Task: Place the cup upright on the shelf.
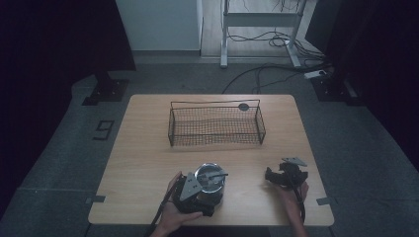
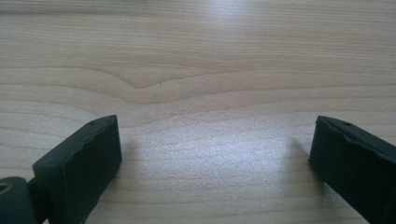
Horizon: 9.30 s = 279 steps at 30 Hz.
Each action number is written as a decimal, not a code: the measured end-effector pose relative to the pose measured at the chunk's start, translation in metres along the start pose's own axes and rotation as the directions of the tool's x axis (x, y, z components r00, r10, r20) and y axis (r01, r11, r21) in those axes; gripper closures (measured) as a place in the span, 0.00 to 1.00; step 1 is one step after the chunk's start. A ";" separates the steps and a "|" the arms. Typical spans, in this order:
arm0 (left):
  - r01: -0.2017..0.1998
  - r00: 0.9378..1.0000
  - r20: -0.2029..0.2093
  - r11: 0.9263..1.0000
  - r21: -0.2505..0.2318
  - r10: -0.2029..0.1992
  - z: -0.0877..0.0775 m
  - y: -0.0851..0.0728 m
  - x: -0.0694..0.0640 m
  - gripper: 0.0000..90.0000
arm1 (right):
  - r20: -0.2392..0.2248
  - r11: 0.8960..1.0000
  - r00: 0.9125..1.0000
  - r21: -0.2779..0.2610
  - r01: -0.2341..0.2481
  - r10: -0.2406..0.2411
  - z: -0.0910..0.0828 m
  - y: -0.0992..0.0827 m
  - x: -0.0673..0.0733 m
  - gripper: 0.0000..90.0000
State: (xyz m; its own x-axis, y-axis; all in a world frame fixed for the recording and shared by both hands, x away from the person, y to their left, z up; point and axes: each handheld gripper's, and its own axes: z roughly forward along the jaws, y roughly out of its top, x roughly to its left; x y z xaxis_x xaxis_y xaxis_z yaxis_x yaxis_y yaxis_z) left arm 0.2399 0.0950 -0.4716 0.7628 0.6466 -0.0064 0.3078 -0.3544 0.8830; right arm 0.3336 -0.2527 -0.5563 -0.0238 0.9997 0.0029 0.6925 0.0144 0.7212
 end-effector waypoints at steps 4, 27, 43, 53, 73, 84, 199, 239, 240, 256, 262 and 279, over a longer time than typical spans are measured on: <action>0.004 1.000 -0.012 1.000 -0.007 -0.004 -0.005 0.002 0.001 0.04 | 0.000 1.000 1.000 0.000 0.000 0.000 0.000 0.000 0.000 0.02; 0.019 0.999 -0.035 1.000 0.016 -0.019 -0.008 0.002 0.000 0.04 | 0.000 1.000 1.000 0.000 0.000 0.000 0.000 0.000 0.000 0.02; 0.036 0.998 -0.049 0.999 0.000 -0.036 -0.015 0.004 0.005 0.04 | 0.000 1.000 1.000 0.000 0.000 0.000 0.000 0.000 0.000 0.02; 0.036 0.998 -0.049 0.999 0.008 -0.036 -0.014 0.004 0.005 0.04 | 0.000 1.000 1.000 0.000 0.000 0.000 0.000 0.000 0.000 0.02; 0.063 0.996 -0.064 0.998 0.016 -0.062 -0.016 0.003 0.010 0.04 | 0.000 1.000 1.000 0.000 0.000 0.000 0.000 0.000 0.000 0.02; 0.071 0.995 -0.066 0.997 0.012 -0.070 -0.017 0.003 0.013 0.04 | 0.000 1.000 1.000 0.000 0.000 0.000 0.000 0.000 0.000 0.02; 0.138 0.945 -0.280 0.984 -0.116 -0.166 -0.001 0.124 0.114 0.04 | 0.006 1.000 1.000 0.000 -0.009 0.009 0.002 0.002 0.001 0.03; 0.196 0.909 -0.352 0.975 -0.107 -0.222 0.062 0.137 0.171 0.04 | 0.006 1.000 1.000 -0.006 -0.007 0.007 0.002 0.002 0.001 0.04; 0.194 0.910 -0.354 0.976 -0.103 -0.218 0.064 0.137 0.172 0.04 | 0.006 1.000 1.000 -0.005 -0.007 0.007 0.002 0.002 0.001 0.04; 0.212 0.887 -0.406 0.975 -0.066 -0.220 0.092 0.129 0.189 0.04 | 0.005 1.000 1.000 -0.005 -0.007 0.007 0.002 0.002 0.001 0.04; 0.218 0.884 -0.416 0.975 -0.043 -0.216 0.106 0.120 0.194 0.04 | 0.005 1.000 1.000 -0.005 -0.007 0.007 0.002 0.002 0.001 0.04; 0.255 0.861 -0.456 0.967 0.000 -0.227 0.125 0.099 0.207 0.04 | 0.005 1.000 1.000 -0.004 -0.005 0.005 0.002 0.002 0.001 0.04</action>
State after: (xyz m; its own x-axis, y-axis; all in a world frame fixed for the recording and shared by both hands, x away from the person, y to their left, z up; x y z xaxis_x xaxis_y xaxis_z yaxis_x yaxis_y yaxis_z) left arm 0.4994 0.1097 -0.4443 0.3272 0.9449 0.0078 0.4924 -0.1775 0.8521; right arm 0.3361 -0.2519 -0.5560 -0.0170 0.9998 0.0033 0.6895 0.0094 0.7242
